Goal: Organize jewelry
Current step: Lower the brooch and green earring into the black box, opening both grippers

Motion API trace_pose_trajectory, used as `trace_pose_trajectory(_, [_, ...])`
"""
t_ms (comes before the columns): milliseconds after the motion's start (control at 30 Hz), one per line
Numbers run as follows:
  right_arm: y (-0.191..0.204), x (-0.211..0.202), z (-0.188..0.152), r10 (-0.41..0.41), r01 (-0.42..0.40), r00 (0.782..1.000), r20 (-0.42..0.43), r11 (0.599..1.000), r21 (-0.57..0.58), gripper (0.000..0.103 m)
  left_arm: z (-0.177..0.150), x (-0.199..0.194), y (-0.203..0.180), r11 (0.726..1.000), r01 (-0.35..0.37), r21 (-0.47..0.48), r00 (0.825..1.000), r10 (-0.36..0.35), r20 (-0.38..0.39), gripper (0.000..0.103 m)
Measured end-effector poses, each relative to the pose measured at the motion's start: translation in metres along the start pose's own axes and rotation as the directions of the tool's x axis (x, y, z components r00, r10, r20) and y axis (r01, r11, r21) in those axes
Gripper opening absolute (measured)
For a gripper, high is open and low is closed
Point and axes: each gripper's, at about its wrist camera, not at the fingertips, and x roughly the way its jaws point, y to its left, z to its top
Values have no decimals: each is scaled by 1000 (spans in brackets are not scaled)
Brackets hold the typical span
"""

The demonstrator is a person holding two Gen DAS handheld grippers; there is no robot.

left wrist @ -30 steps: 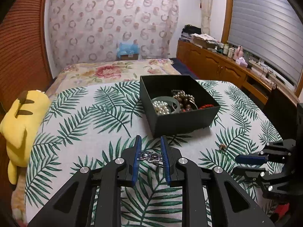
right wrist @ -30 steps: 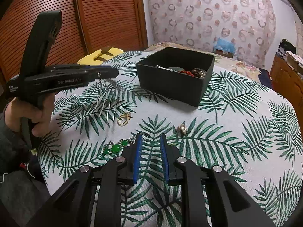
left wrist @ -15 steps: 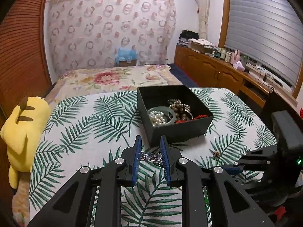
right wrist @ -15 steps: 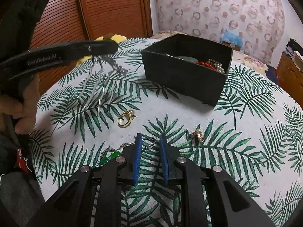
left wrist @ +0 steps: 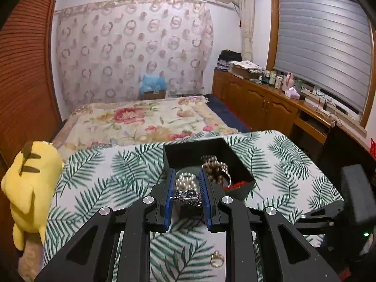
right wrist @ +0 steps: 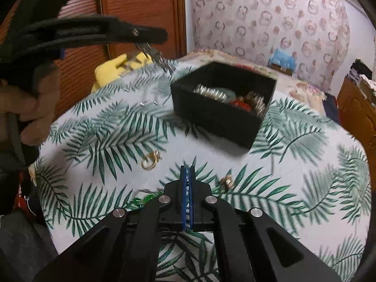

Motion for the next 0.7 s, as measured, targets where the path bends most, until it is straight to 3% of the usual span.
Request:
trace_pose_trajectory(400, [-22, -49, 48, -60, 67, 987, 151, 997, -41, 2, 25, 40, 0, 1000, -5, -7, 1000, 5, 2, 19])
trace_pose_trajectory(700, [-38, -60, 92, -107, 123, 968, 229, 991, -53, 2, 28, 68, 11, 999, -28, -32, 999, 27, -26, 19])
